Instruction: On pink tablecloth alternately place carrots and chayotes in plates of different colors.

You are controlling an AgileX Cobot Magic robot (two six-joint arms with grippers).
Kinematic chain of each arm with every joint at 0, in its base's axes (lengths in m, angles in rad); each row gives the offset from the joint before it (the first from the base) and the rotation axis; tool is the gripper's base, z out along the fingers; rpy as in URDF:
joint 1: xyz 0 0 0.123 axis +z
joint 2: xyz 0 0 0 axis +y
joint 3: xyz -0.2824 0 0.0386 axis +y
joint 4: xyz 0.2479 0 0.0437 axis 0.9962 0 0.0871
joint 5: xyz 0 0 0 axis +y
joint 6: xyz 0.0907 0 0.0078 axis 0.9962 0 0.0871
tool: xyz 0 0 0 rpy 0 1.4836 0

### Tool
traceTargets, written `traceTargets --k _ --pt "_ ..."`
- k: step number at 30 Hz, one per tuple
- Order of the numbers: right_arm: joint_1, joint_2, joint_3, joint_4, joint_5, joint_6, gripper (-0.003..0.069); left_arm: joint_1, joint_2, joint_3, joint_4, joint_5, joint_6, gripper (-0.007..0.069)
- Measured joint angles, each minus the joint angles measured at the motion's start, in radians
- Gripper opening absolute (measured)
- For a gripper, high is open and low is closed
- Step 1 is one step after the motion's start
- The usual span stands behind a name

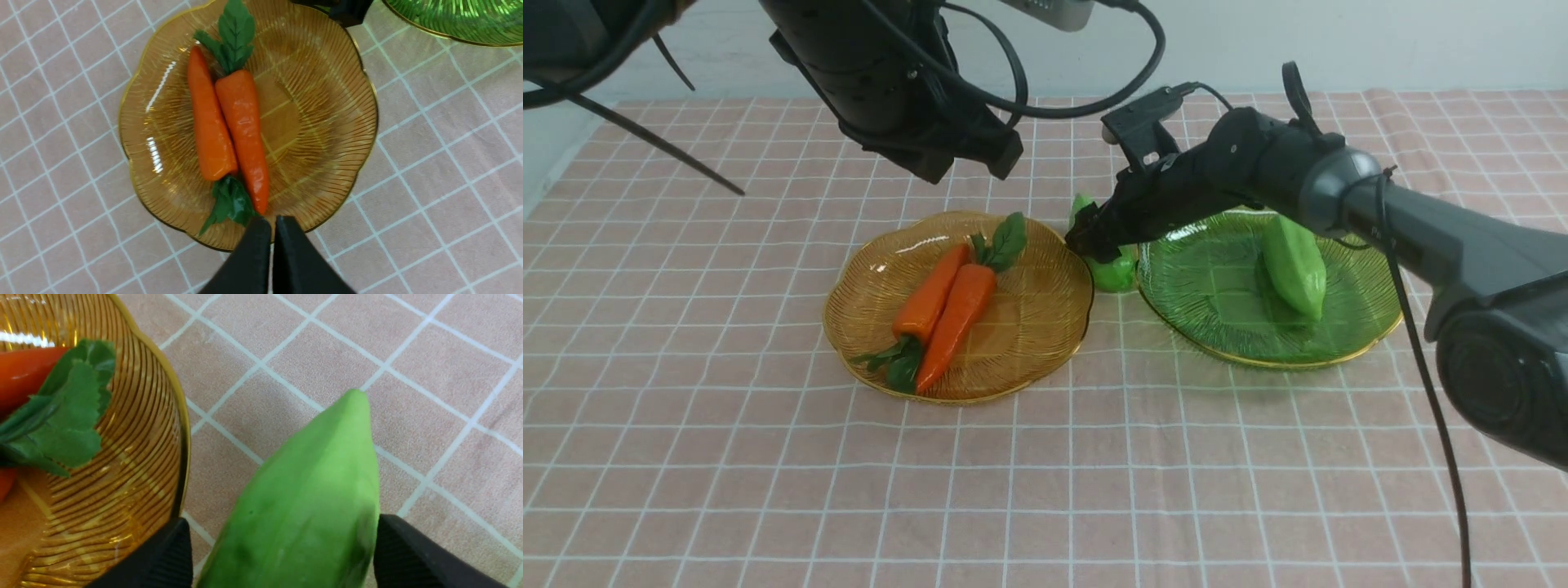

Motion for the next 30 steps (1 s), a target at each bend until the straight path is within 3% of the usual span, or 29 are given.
traceTargets --k 4,9,30 --pt "0.0 0.0 0.0 0.008 0.003 -0.003 0.0526 0.0 0.0 0.0 -0.026 0.0 0.0 -0.0003" --pt "0.0 0.0 0.0 0.017 0.033 0.063 0.042 0.0 -0.002 0.0 -0.029 0.0 0.01 -0.0003" --pt "-0.004 -0.13 0.0 -0.041 0.08 0.176 0.042 0.0 -0.177 0.0 -0.03 0.004 0.011 -0.0003"
